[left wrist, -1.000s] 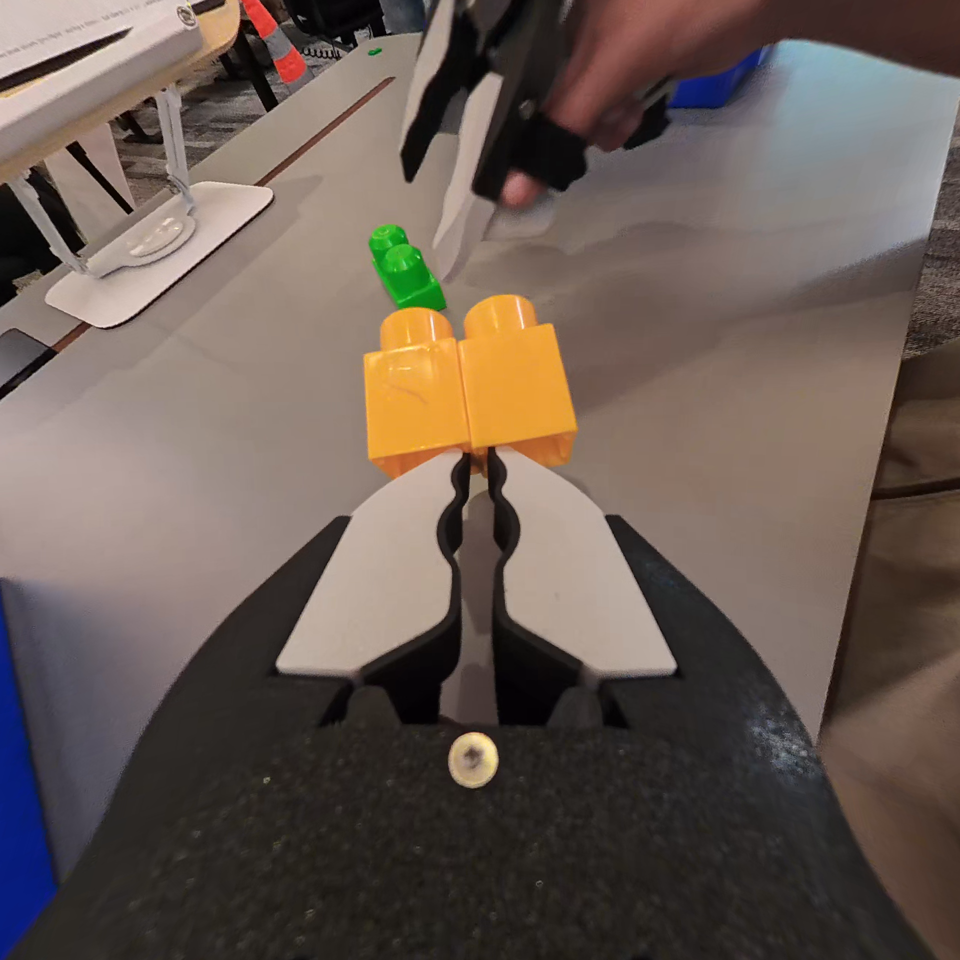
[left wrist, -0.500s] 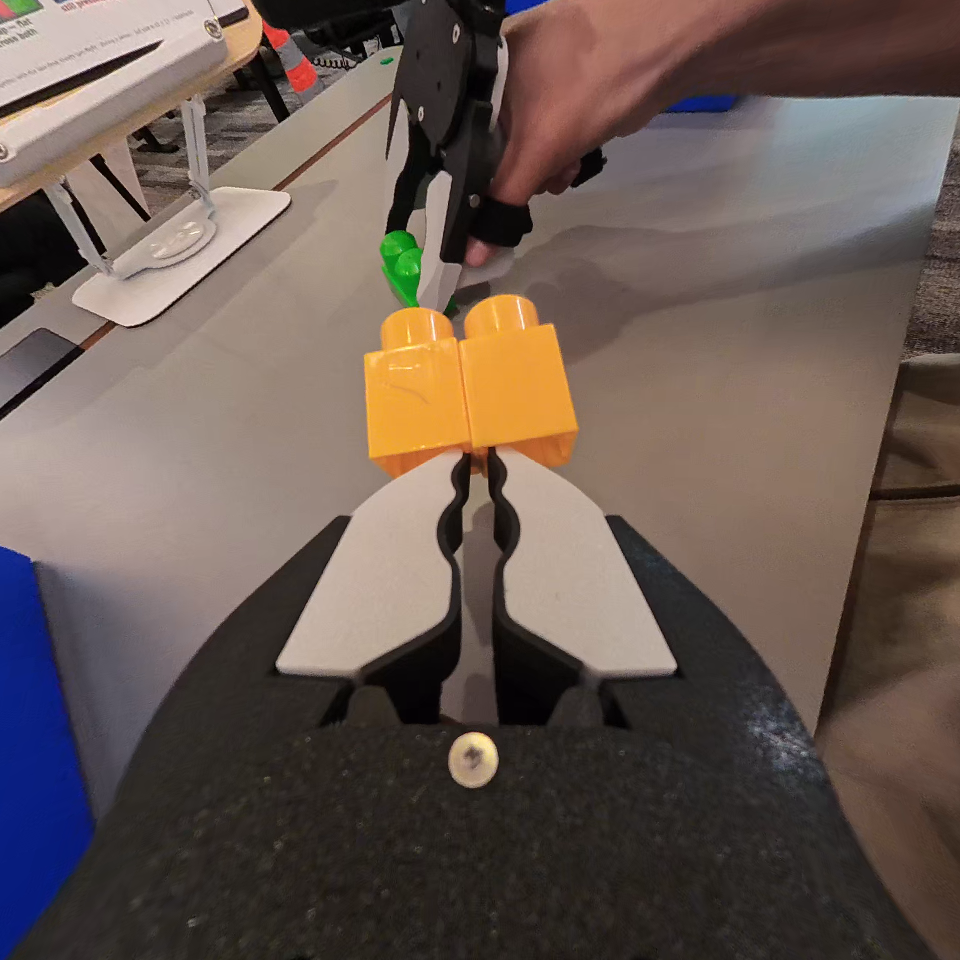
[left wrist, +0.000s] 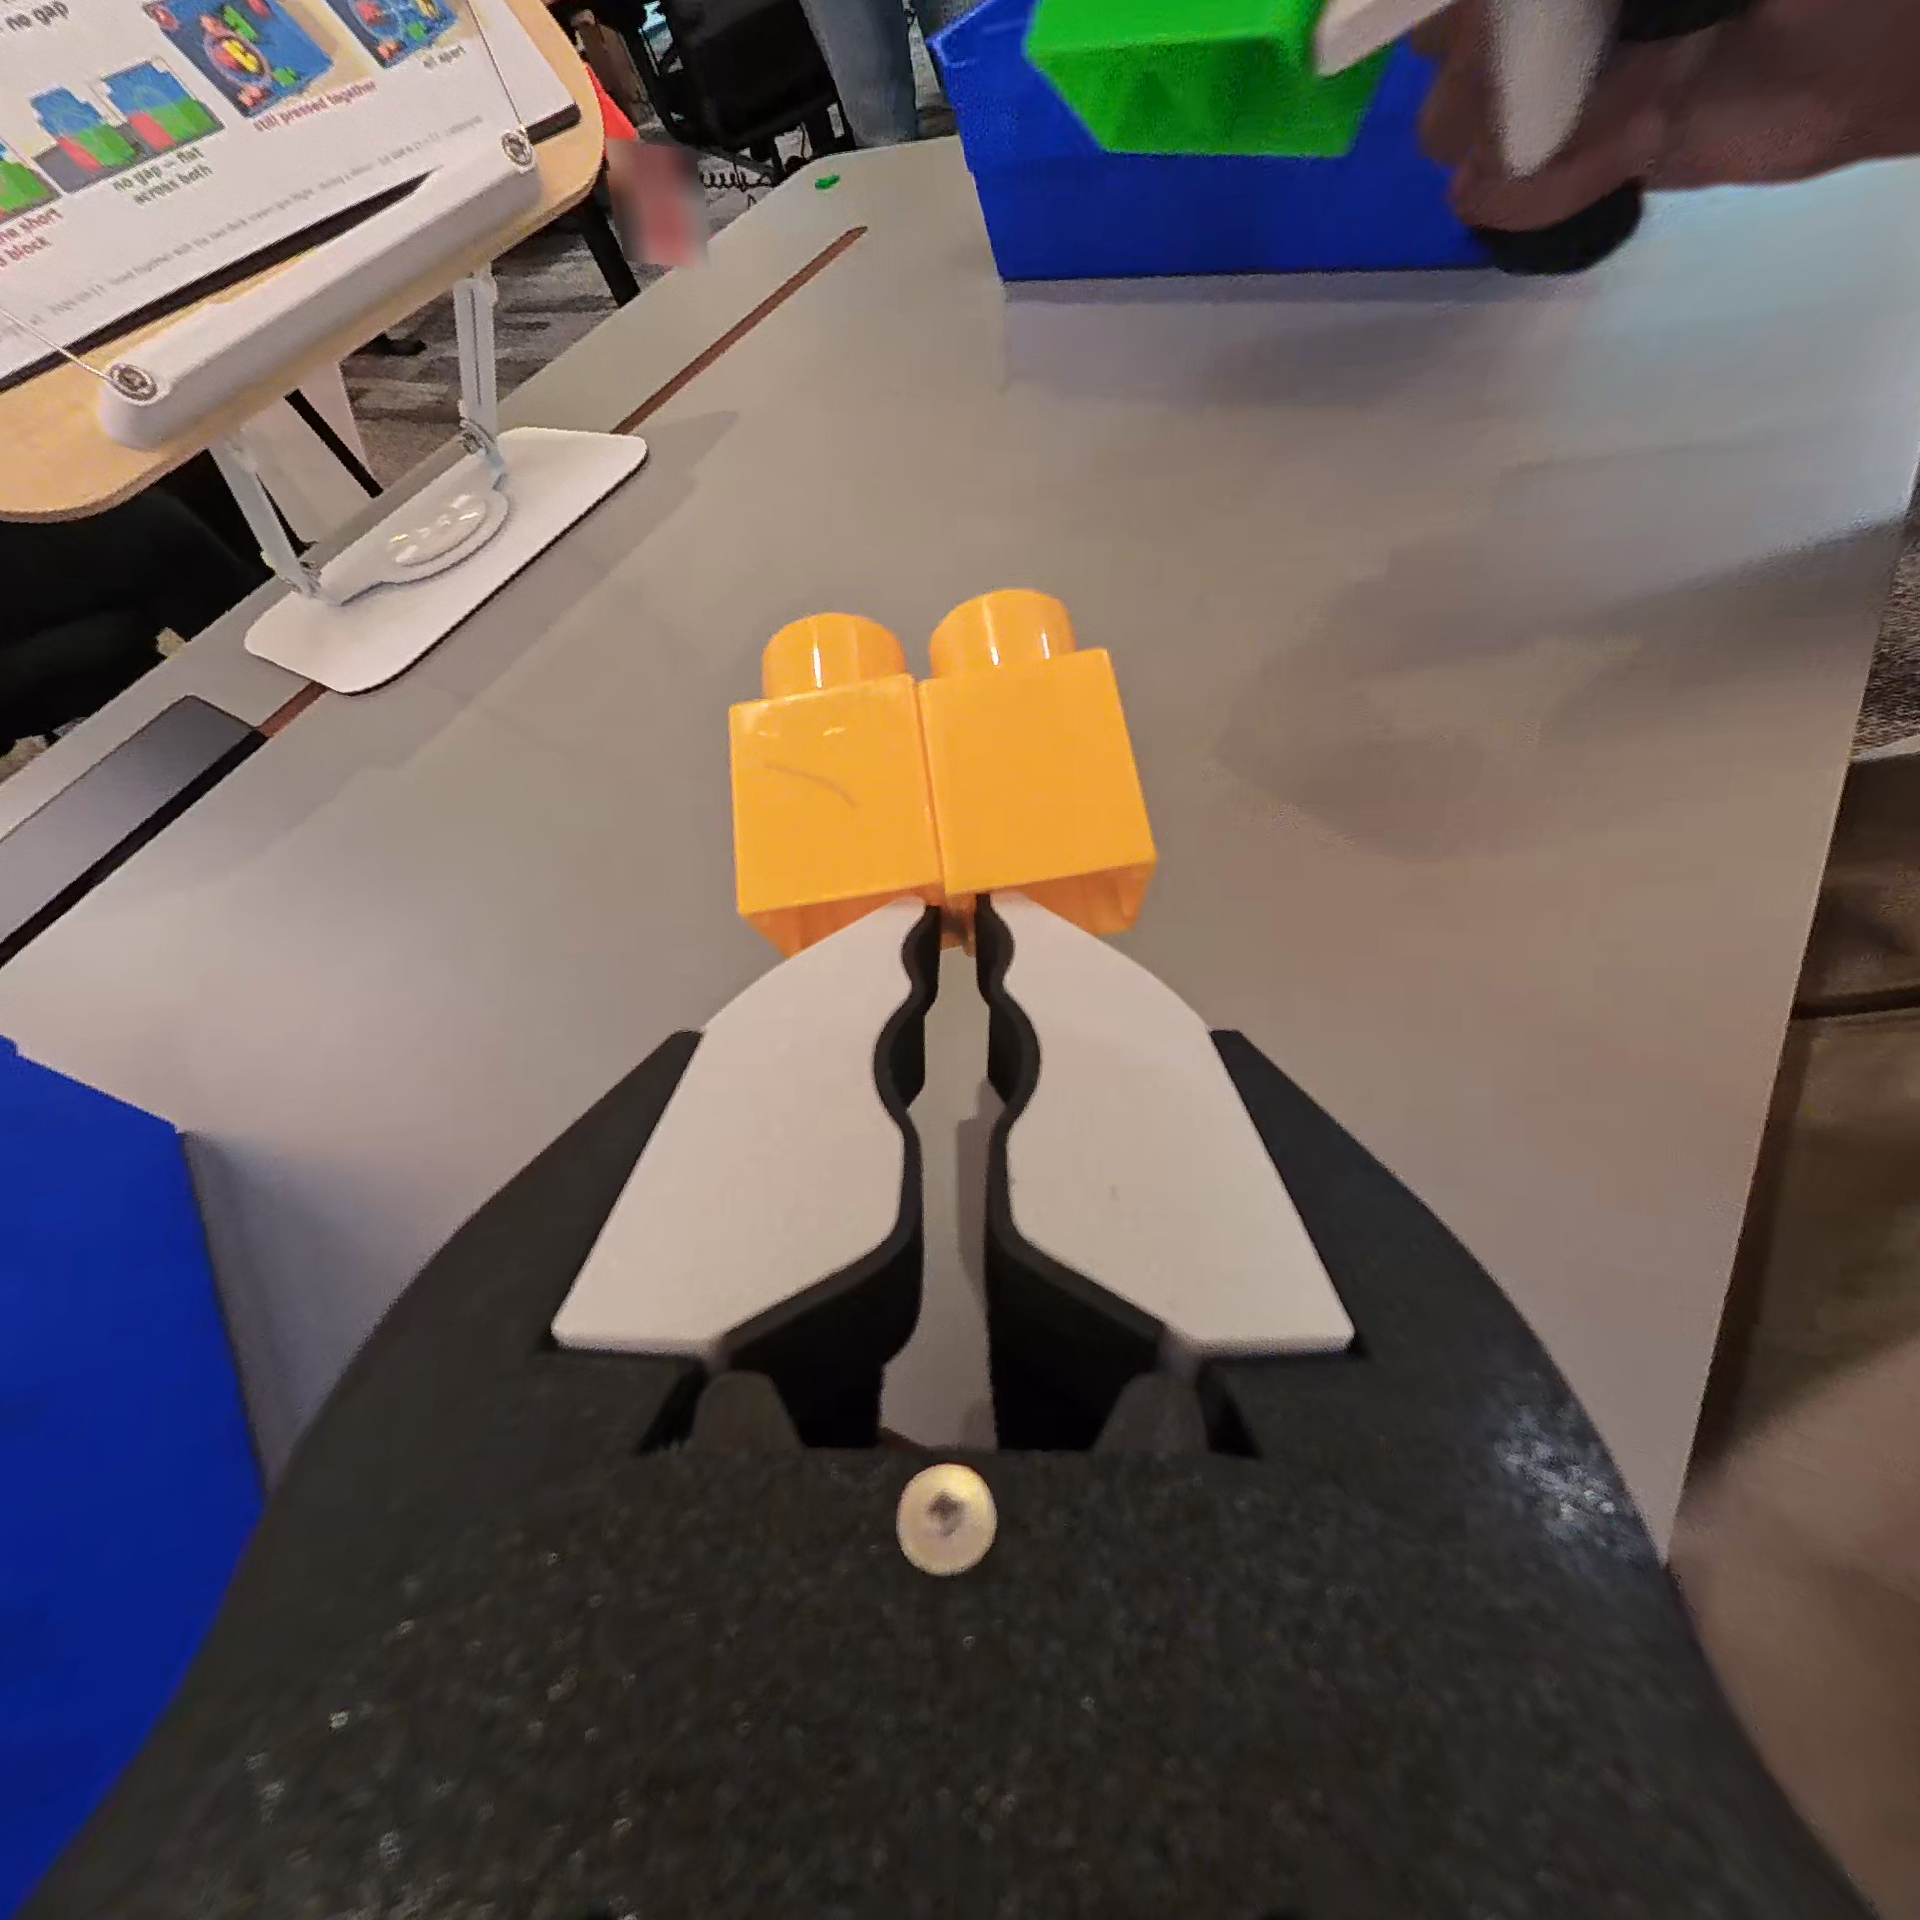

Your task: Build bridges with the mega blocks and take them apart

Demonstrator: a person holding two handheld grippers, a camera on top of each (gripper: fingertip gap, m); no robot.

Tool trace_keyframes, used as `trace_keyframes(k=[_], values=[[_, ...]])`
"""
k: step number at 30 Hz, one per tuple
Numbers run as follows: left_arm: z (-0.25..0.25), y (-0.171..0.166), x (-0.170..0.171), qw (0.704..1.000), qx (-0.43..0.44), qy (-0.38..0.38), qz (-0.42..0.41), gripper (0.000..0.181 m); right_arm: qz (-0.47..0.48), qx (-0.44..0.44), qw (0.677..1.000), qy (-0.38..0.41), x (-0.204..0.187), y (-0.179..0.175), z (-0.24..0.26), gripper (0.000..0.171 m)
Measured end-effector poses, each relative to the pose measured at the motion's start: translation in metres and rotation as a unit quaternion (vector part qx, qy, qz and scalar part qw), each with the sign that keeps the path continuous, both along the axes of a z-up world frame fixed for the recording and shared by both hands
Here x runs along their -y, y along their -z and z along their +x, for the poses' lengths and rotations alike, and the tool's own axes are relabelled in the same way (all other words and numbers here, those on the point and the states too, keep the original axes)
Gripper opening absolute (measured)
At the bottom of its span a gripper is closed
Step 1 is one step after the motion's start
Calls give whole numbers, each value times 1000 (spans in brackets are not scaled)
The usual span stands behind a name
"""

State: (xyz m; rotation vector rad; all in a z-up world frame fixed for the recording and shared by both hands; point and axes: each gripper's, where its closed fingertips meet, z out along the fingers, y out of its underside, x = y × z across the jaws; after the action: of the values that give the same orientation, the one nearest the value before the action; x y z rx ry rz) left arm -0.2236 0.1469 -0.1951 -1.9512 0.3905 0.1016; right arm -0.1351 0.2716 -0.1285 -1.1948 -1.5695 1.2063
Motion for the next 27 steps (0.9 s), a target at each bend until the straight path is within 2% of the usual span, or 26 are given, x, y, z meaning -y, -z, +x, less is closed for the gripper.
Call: trace_keyframes(k=[4, 11, 15, 22, 27], values=[[6, -1, 0, 1000, 2, 9, 2, 6, -1, -7, 1000, 28, 5, 15, 26, 72], [21, 1, -1, 999, 9, 44, -6, 6, -13, -18, 1000, 18, 7, 21, 38, 72], [31, -7, -2, 996, 16, 91, -2, 6, -34, -42, 998, -43, 17, 11, 35, 72], [48, -40, -18, 981, 23, 190, 15, 6, -63, -90, 979, -170, 41, -19, 10, 72], [55, -57, -29, 973, 31, 225, 30, 6, -57, -100, 973, -198, 48, -27, -5, 72]])
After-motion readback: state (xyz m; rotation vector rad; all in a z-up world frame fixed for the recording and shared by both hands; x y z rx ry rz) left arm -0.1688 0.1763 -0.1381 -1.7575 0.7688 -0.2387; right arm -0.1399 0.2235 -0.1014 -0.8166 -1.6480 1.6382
